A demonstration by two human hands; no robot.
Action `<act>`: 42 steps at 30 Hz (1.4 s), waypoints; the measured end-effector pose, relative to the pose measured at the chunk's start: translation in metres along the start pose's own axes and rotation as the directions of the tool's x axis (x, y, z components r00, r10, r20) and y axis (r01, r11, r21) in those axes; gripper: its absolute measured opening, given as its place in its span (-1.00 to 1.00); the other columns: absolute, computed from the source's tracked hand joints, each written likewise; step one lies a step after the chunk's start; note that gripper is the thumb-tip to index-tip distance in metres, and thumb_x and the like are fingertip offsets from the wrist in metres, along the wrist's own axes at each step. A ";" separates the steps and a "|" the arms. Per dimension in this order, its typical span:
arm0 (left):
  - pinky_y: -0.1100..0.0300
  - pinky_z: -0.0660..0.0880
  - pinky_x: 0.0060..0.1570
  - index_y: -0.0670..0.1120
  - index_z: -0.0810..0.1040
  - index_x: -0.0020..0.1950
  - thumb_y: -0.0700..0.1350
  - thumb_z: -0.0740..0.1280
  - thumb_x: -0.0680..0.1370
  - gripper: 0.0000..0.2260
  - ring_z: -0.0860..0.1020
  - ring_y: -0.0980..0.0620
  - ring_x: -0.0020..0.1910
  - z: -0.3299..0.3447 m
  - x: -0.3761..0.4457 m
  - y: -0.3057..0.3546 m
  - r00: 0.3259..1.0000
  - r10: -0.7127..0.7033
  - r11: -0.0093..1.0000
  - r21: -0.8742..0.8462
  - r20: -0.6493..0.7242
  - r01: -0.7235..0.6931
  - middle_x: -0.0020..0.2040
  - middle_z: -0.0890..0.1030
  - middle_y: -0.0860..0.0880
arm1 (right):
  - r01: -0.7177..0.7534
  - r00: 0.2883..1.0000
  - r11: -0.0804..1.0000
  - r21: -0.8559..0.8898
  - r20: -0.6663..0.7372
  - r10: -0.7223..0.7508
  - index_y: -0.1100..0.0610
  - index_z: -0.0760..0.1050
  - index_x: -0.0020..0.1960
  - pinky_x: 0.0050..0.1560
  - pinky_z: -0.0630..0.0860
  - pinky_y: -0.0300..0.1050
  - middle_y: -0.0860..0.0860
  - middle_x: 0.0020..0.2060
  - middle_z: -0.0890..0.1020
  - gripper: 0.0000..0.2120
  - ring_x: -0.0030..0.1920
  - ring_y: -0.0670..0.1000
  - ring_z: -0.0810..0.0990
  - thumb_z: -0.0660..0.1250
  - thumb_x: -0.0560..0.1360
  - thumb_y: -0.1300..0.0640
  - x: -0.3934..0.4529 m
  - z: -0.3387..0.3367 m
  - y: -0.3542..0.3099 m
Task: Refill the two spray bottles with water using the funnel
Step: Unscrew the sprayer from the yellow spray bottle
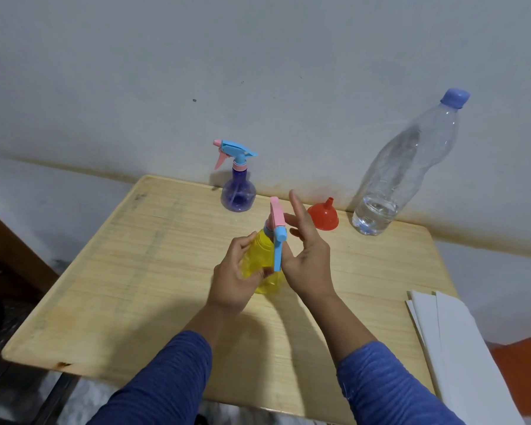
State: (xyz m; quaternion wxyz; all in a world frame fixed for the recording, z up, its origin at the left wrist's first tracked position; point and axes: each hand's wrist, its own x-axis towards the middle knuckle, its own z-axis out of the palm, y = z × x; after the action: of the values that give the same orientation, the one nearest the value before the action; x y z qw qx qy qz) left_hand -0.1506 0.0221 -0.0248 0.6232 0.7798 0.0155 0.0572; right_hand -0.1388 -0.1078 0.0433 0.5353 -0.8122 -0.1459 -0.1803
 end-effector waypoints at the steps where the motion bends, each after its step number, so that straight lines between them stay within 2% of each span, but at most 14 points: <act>1: 0.10 0.47 0.22 0.27 0.38 0.22 -0.10 0.52 0.34 -0.44 0.48 0.31 0.20 0.000 0.000 0.001 1.000 -0.003 1.000 -0.004 0.003 0.003 0.15 0.52 0.38 | -0.011 1.000 1.000 0.004 0.005 0.011 -0.25 0.17 0.39 0.07 0.44 -0.46 -0.13 0.28 0.50 -0.25 0.24 -0.16 0.49 0.40 0.42 0.31 -0.001 0.000 -0.001; 5: 0.09 0.49 0.20 0.19 0.38 0.23 -0.09 0.51 0.35 -0.47 0.49 0.30 0.19 -0.001 -0.001 0.004 1.000 0.002 1.000 0.001 0.015 -0.002 0.17 0.53 0.33 | 0.001 0.997 0.998 -0.057 -0.072 -0.005 -0.19 0.25 0.38 0.01 0.42 -0.46 -0.05 0.07 0.55 -0.25 0.05 -0.16 0.53 0.46 0.36 0.31 0.001 0.004 0.001; 10: 0.10 0.50 0.19 0.23 0.37 0.24 -0.12 0.52 0.37 -0.45 0.50 0.33 0.15 -0.002 -0.001 0.005 1.000 -0.006 1.000 0.015 0.021 0.006 0.13 0.51 0.38 | 0.000 1.000 1.000 -0.009 -0.017 0.000 -0.26 0.13 0.39 0.10 0.39 -0.48 -0.07 0.30 0.50 -0.26 0.20 -0.24 0.48 0.37 0.44 0.30 0.000 0.002 -0.004; 15: 0.00 0.51 0.17 0.26 0.35 0.23 0.02 0.47 0.33 -0.46 0.49 0.26 0.18 -0.002 -0.003 0.006 1.000 0.000 1.000 0.029 0.023 -0.001 0.15 0.51 0.38 | 0.026 0.999 0.995 -0.094 -0.043 -0.030 -0.08 0.37 0.35 0.02 0.41 -0.42 -0.02 0.03 0.57 -0.38 0.03 -0.20 0.49 0.39 0.39 0.34 0.003 0.001 0.002; 19: 0.00 0.50 0.19 0.22 0.35 0.28 -0.05 0.50 0.37 -0.44 0.49 0.21 0.22 -0.002 -0.002 0.004 1.000 0.010 1.000 0.027 0.022 -0.011 0.20 0.53 0.27 | 0.015 0.999 0.999 -0.034 0.030 -0.014 -0.15 0.29 0.37 0.13 0.38 -0.45 -0.31 0.21 0.48 -0.39 0.19 -0.28 0.44 0.35 0.43 0.29 0.001 -0.004 -0.002; 22: 0.01 0.51 0.17 0.22 0.35 0.27 -0.06 0.49 0.38 -0.45 0.50 0.26 0.19 -0.001 -0.002 0.003 1.000 0.008 0.999 0.031 0.017 -0.008 0.18 0.53 0.29 | 0.017 1.000 0.998 -0.063 0.012 -0.016 -0.13 0.32 0.36 0.08 0.42 -0.39 -0.10 0.08 0.56 -0.33 0.09 -0.22 0.47 0.43 0.37 0.30 0.004 -0.001 -0.002; 24: 0.03 0.50 0.19 0.23 0.34 0.27 -0.06 0.50 0.39 -0.45 0.50 0.25 0.18 -0.002 -0.002 0.004 1.000 0.010 0.999 0.046 0.015 -0.010 0.17 0.53 0.29 | 0.014 1.000 0.998 -0.063 0.010 -0.013 -0.08 0.37 0.36 0.07 0.42 -0.39 -0.06 0.04 0.58 -0.38 0.05 -0.20 0.48 0.40 0.39 0.33 0.006 -0.001 -0.002; 28: 0.02 0.52 0.17 0.24 0.34 0.27 -0.05 0.48 0.36 -0.44 0.50 0.23 0.19 -0.001 -0.001 0.003 1.000 0.009 0.999 0.043 0.023 -0.010 0.18 0.52 0.31 | -0.006 0.998 1.000 -0.007 0.062 0.007 -0.14 0.25 0.41 0.19 0.41 -0.39 -0.15 0.28 0.49 -0.33 0.25 -0.16 0.47 0.37 0.41 0.29 0.004 -0.003 -0.005; 32: 0.04 0.50 0.19 0.21 0.35 0.26 -0.04 0.50 0.38 -0.46 0.50 0.23 0.20 -0.001 -0.001 0.000 1.000 0.012 0.999 0.046 0.017 -0.013 0.18 0.53 0.29 | -0.012 1.000 0.998 -0.066 0.021 0.013 -0.19 0.27 0.37 0.02 0.42 -0.42 -0.32 0.14 0.45 -0.26 0.10 -0.19 0.51 0.45 0.35 0.31 0.009 -0.001 -0.005; 34: 0.09 0.48 0.20 0.21 0.35 0.29 -0.08 0.50 0.38 -0.44 0.49 0.24 0.21 -0.001 -0.001 0.000 1.000 0.020 0.999 0.036 0.018 -0.021 0.19 0.52 0.29 | -0.010 0.999 0.999 -0.041 0.039 0.012 -0.17 0.25 0.38 -0.02 0.41 -0.50 -0.28 0.24 0.45 -0.30 0.12 -0.21 0.51 0.39 0.40 0.32 0.009 -0.003 -0.006; 36: 0.12 0.49 0.20 0.20 0.35 0.31 -0.12 0.49 0.39 -0.42 0.49 0.25 0.21 -0.001 -0.002 0.001 1.000 0.016 1.000 0.024 0.024 -0.017 0.19 0.52 0.29 | -0.011 0.997 1.000 -0.012 0.076 0.012 -0.18 0.19 0.42 0.05 0.42 -0.50 -0.18 0.34 0.43 -0.30 0.22 -0.20 0.48 0.33 0.43 0.32 0.007 -0.004 -0.007; 38: 0.12 0.51 0.17 0.17 0.35 0.31 -0.15 0.48 0.39 -0.43 0.50 0.24 0.20 -0.001 -0.002 0.000 0.999 0.015 1.000 0.021 0.034 -0.015 0.18 0.52 0.29 | -0.005 0.997 1.000 -0.018 0.080 0.007 -0.21 0.17 0.42 0.15 0.41 -0.44 -0.24 0.30 0.43 -0.26 0.26 -0.17 0.46 0.36 0.40 0.29 0.005 -0.003 -0.006; 40: 0.13 0.51 0.16 0.17 0.35 0.29 -0.12 0.48 0.39 -0.45 0.50 0.20 0.21 -0.001 -0.002 0.000 0.999 0.024 0.999 0.037 0.037 -0.025 0.18 0.52 0.28 | -0.007 0.998 0.999 -0.045 0.058 0.009 -0.22 0.21 0.39 0.10 0.43 -0.40 -0.29 0.22 0.44 -0.23 0.19 -0.19 0.49 0.44 0.37 0.29 0.007 -0.001 -0.004; 42: 0.14 0.48 0.20 0.23 0.33 0.29 -0.03 0.48 0.37 -0.44 0.48 0.24 0.22 -0.001 -0.002 0.000 0.999 0.025 0.999 0.023 0.035 -0.026 0.19 0.51 0.29 | -0.026 0.997 0.999 -0.028 0.069 0.028 -0.22 0.22 0.38 0.06 0.45 -0.41 -0.26 0.25 0.45 -0.25 0.14 -0.21 0.51 0.40 0.39 0.34 0.009 -0.003 -0.004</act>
State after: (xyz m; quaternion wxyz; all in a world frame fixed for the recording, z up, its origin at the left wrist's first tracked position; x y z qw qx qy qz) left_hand -0.1526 0.0230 -0.0245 0.6134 0.7881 -0.0046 0.0515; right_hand -0.1326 -0.1082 0.0521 0.5213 -0.8270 -0.1508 -0.1469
